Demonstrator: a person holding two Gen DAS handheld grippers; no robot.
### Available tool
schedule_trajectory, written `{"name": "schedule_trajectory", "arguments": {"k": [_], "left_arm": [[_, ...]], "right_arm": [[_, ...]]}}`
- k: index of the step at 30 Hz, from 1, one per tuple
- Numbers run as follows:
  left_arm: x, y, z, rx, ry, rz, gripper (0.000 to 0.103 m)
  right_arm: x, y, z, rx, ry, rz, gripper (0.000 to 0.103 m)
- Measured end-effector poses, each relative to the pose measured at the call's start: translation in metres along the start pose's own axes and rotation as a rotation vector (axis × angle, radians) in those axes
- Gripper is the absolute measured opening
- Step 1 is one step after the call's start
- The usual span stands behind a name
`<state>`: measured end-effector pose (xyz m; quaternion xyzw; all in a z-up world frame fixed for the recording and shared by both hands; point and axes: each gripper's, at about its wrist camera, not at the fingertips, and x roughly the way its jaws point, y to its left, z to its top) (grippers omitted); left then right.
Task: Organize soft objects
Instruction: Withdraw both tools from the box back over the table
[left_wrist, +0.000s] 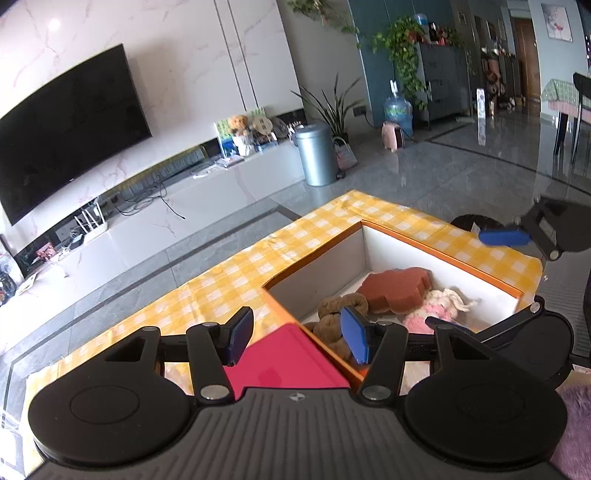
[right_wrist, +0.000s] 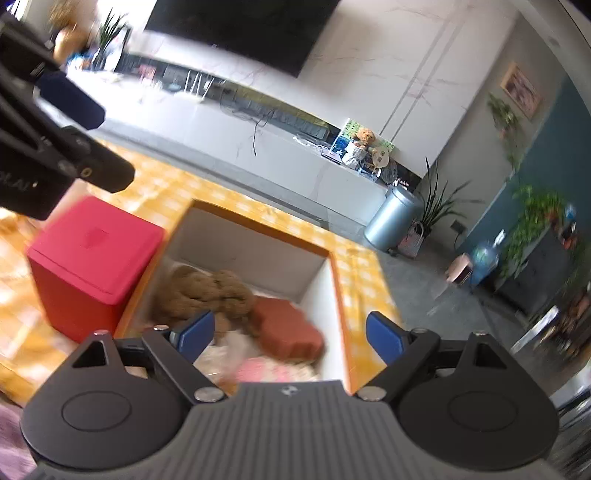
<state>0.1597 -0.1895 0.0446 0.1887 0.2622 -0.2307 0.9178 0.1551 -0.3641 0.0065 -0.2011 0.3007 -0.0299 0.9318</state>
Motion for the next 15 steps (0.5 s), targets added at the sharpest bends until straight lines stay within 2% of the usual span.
{"name": "schedule_trajectory", "arguments": {"k": [4, 8, 15], "left_arm": [[-0.022, 0.006, -0.026, -0.056, -0.017, 0.024, 0.065], [-0.034, 0.016, -0.056, -0.127, -0.001, 0.046, 0.065], [-0.058, 0.052, -0.108, -0.323, 0.037, 0.090, 0.065]], "right_arm": [[-0.023, 0.013, -0.013, 0.131, -0.023, 0.039, 0.089], [-0.033, 0.031, -0.028, 0.249, -0.027, 0.064, 0.089], [-0.050, 0.071, -0.043, 0.343, -0.033, 0.104, 0.089]]}}
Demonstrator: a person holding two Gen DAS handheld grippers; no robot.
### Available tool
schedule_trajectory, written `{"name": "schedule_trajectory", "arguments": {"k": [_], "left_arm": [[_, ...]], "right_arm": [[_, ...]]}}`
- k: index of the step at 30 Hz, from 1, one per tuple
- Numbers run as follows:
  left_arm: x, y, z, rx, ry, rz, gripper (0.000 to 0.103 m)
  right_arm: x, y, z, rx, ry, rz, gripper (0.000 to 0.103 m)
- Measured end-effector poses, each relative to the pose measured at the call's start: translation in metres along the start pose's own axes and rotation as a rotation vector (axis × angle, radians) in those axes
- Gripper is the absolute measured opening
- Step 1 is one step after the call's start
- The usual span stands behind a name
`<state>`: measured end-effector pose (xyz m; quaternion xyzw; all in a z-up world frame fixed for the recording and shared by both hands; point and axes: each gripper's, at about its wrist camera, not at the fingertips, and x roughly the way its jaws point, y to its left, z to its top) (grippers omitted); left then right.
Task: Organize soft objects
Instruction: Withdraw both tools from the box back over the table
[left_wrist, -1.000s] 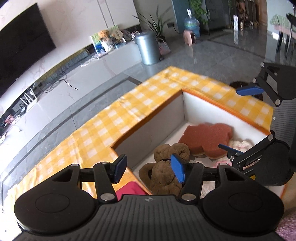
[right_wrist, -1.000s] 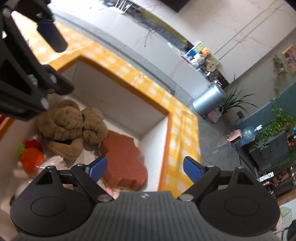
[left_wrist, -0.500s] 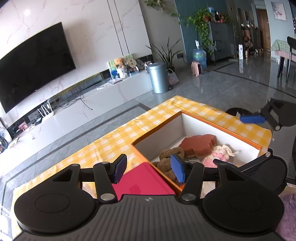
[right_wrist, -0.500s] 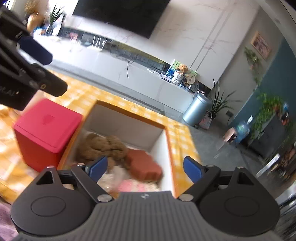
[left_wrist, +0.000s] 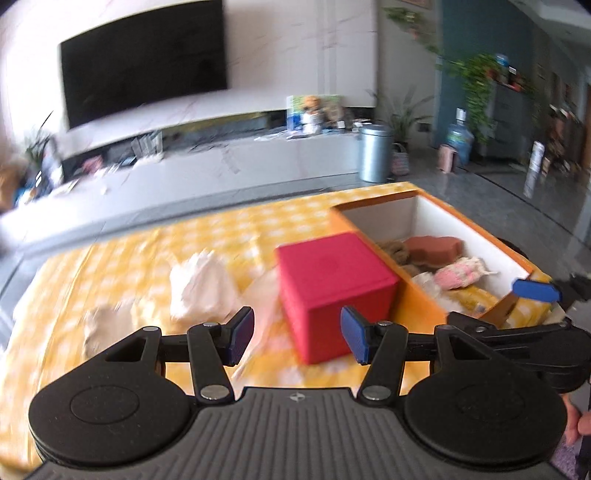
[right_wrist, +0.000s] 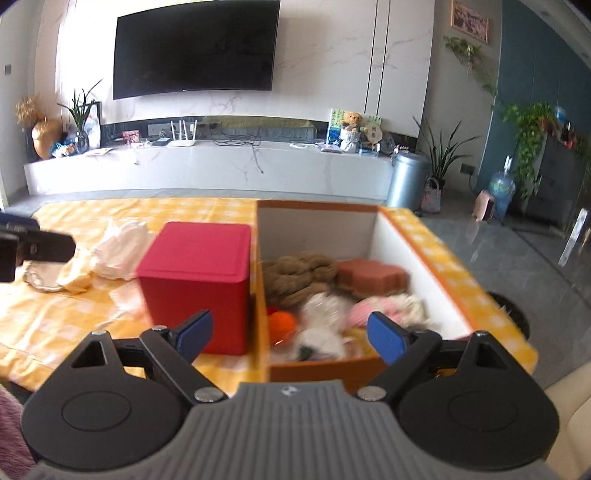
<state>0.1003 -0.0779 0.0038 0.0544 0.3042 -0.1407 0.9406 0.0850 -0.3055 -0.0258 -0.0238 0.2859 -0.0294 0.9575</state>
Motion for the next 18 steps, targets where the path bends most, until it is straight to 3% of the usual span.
{"name": "schedule_trajectory", "arguments": {"k": [5, 10, 18], "left_arm": [[-0.009, 0.034, -0.020, -0.086, 0.007, 0.045, 0.065], [-0.024, 0.058, -0.042, -0.098, -0.060, 0.103, 0.065], [-0.025, 0.095, -0.053, -0.151, -0.034, 0.125, 0.065]], "right_arm": [[-0.003, 0.023, -0.013, 0.046, 0.017, 0.050, 0.091], [-0.005, 0.050, -0.023, 0.012, 0.019, 0.089, 0.091], [0.000, 0.087, -0.023, -0.054, 0.007, 0.124, 0.091]]}}
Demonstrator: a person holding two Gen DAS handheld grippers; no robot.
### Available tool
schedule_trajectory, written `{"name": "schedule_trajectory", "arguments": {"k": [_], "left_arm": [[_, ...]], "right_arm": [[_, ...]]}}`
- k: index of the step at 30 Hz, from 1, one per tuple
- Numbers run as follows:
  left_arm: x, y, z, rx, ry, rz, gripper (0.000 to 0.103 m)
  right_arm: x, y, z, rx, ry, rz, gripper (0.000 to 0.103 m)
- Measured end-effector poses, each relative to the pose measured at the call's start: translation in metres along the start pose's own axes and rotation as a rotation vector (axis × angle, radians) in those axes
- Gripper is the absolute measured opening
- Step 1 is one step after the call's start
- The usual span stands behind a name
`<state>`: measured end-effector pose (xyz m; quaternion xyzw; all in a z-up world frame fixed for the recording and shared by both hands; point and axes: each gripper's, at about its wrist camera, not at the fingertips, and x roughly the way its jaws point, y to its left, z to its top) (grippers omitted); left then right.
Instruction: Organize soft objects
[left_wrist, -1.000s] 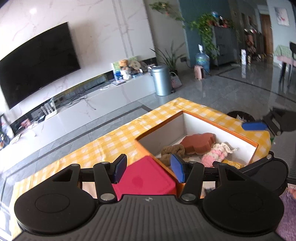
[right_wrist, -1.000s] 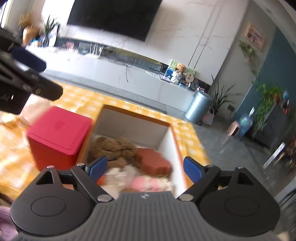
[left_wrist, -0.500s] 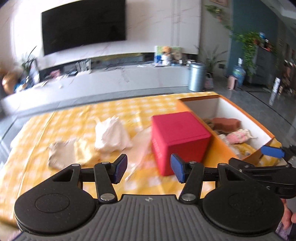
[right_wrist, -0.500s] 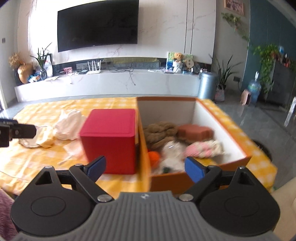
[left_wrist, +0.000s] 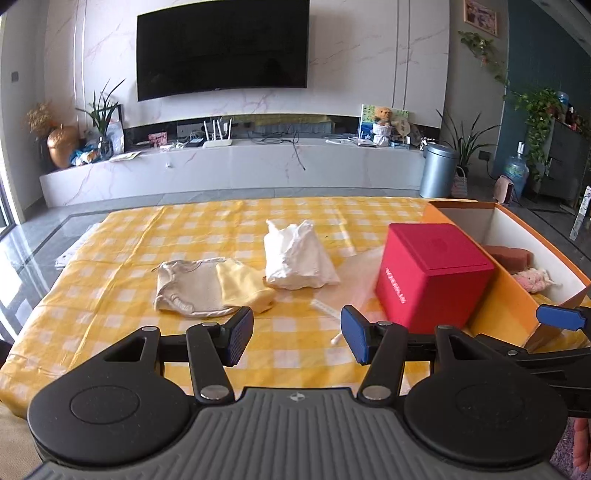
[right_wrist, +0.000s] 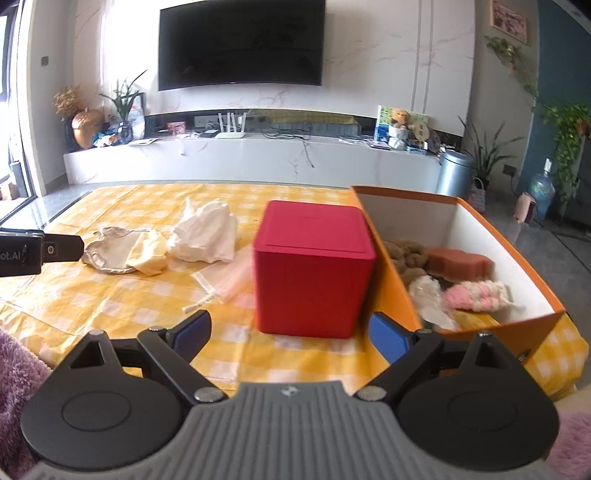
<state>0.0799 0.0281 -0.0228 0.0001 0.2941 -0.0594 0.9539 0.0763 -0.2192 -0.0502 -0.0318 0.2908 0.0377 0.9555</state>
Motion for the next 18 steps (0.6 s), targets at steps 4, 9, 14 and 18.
{"name": "schedule_trajectory", "arguments": {"k": [4, 9, 14, 18], "left_arm": [[0.008, 0.016, 0.001, -0.015, 0.038, 0.017, 0.065], [0.019, 0.037, 0.003, -0.058, 0.080, -0.026, 0.065], [0.030, 0.049, 0.007, -0.060, 0.102, -0.030, 0.065], [0.042, 0.061, 0.010, -0.050, 0.128, -0.032, 0.063]], "right_arm": [[0.013, 0.017, 0.003, -0.039, 0.013, 0.022, 0.091], [0.031, 0.037, 0.009, -0.078, 0.025, 0.056, 0.091], [0.050, 0.055, 0.014, -0.118, 0.039, 0.085, 0.091], [0.066, 0.068, 0.018, -0.151, 0.056, 0.107, 0.091]]}}
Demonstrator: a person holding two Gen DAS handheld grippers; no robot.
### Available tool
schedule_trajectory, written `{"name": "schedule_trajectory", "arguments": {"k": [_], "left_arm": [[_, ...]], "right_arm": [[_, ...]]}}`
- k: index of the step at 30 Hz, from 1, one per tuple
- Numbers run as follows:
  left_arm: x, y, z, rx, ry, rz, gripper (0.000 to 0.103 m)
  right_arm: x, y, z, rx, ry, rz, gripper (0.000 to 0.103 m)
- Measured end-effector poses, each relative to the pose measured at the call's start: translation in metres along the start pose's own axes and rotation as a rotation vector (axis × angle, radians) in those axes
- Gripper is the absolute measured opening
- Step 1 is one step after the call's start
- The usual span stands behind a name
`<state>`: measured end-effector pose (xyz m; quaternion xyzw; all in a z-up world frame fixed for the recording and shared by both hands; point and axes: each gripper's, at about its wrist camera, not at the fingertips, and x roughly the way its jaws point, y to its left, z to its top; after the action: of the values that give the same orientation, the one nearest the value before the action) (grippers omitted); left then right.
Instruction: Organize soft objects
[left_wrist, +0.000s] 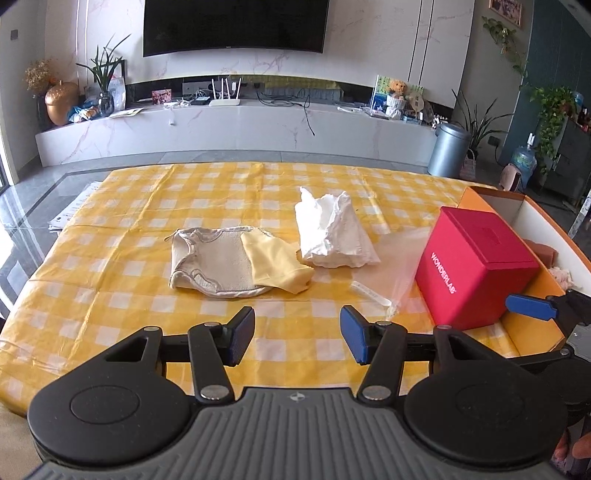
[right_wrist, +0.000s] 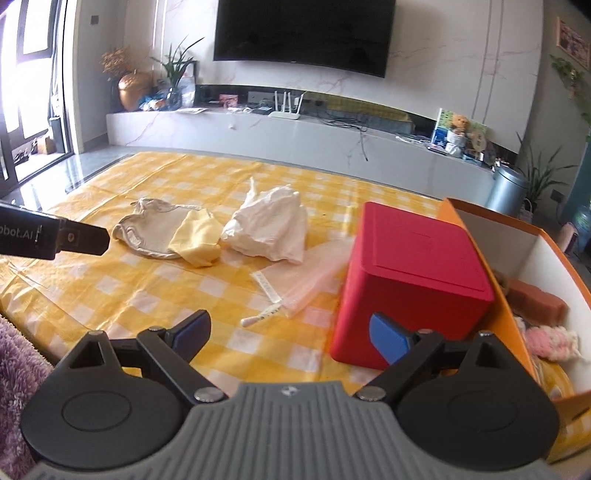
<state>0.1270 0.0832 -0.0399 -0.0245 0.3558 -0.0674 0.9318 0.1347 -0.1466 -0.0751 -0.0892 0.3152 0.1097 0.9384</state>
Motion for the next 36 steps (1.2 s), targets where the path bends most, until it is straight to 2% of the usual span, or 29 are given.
{"name": "schedule_trajectory", "arguments": {"k": [4, 8, 17, 19, 21, 23, 30, 36], "left_arm": [[0.010, 0.009, 0.007, 0.030, 0.018, -0.001, 0.061], [0.023, 0.019, 0.012, 0.060, 0.043, -0.025, 0.054], [0.055, 0.037, 0.025, 0.103, 0.077, -0.039, 0.053], [0.064, 0.039, 0.028, 0.121, 0.084, -0.054, 0.057], [0.075, 0.040, 0.032, 0.132, 0.088, -0.061, 0.068], [0.089, 0.042, 0.037, 0.125, 0.102, -0.068, 0.073], [0.136, 0.043, 0.050, 0.078, 0.119, -0.077, 0.074], [0.167, 0.040, 0.044, 0.074, 0.153, -0.081, 0.074]], "right_arm": [[0.016, 0.009, 0.007, -0.028, 0.013, 0.021, 0.091], [0.032, 0.014, 0.013, -0.031, 0.015, 0.040, 0.091], [0.083, 0.031, 0.034, -0.051, 0.050, 0.070, 0.079], [0.096, 0.034, 0.038, -0.060, 0.065, 0.069, 0.076], [0.108, 0.035, 0.043, -0.057, 0.069, 0.070, 0.076], [0.118, 0.034, 0.048, -0.061, 0.072, 0.072, 0.076], [0.146, 0.031, 0.057, -0.071, 0.087, 0.062, 0.076], [0.162, 0.030, 0.049, -0.071, 0.109, 0.050, 0.076]]}}
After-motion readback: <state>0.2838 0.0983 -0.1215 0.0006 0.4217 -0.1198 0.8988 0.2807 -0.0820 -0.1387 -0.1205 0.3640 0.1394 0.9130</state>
